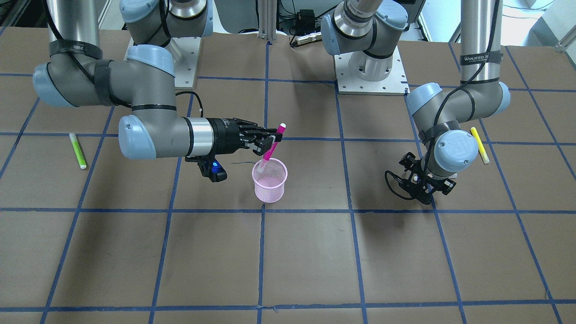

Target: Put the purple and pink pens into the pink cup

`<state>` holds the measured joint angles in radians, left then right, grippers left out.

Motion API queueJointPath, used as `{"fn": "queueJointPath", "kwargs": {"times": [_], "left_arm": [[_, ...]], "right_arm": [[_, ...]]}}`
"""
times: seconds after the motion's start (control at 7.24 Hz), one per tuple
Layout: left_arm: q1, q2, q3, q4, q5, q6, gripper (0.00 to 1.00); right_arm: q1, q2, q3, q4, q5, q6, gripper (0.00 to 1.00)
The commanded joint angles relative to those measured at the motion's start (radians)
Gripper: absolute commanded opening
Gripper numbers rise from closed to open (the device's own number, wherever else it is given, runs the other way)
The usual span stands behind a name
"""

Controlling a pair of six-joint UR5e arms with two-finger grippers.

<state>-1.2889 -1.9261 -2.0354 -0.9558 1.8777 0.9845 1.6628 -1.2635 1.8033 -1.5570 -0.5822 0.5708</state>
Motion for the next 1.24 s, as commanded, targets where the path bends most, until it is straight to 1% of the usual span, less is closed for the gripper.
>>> {"fn": "queueJointPath", "kwargs": {"times": [0.0,0.14,0.28,0.83,0.97,1.11], "left_arm": [[0.000,-0.001,0.003,0.000,0.006,0.002,1.00],[0.002,-0.001,0.001,0.005,0.006,0.002,1.00],[0.009,-0.002,0.000,0.011,0.012,0.002,1.00],[0.033,-0.008,-0.003,0.011,0.020,0.003,1.00],[0.036,-0.010,-0.003,0.012,0.017,0.002,1.00],[0.036,-0.010,-0.003,0.015,0.011,-0.003,0.81]], "right_arm": [[0.003,0.007,0.010,0.008,0.015,0.000,0.00],[0.003,0.009,0.022,0.008,0.045,0.001,0.00],[0.002,0.018,0.028,0.008,0.054,0.001,0.00],[0.003,0.033,0.037,0.008,0.062,0.000,0.00],[0.003,0.036,0.037,0.008,0.064,0.001,0.13],[0.002,0.036,0.037,0.008,0.064,0.001,0.45]]}}
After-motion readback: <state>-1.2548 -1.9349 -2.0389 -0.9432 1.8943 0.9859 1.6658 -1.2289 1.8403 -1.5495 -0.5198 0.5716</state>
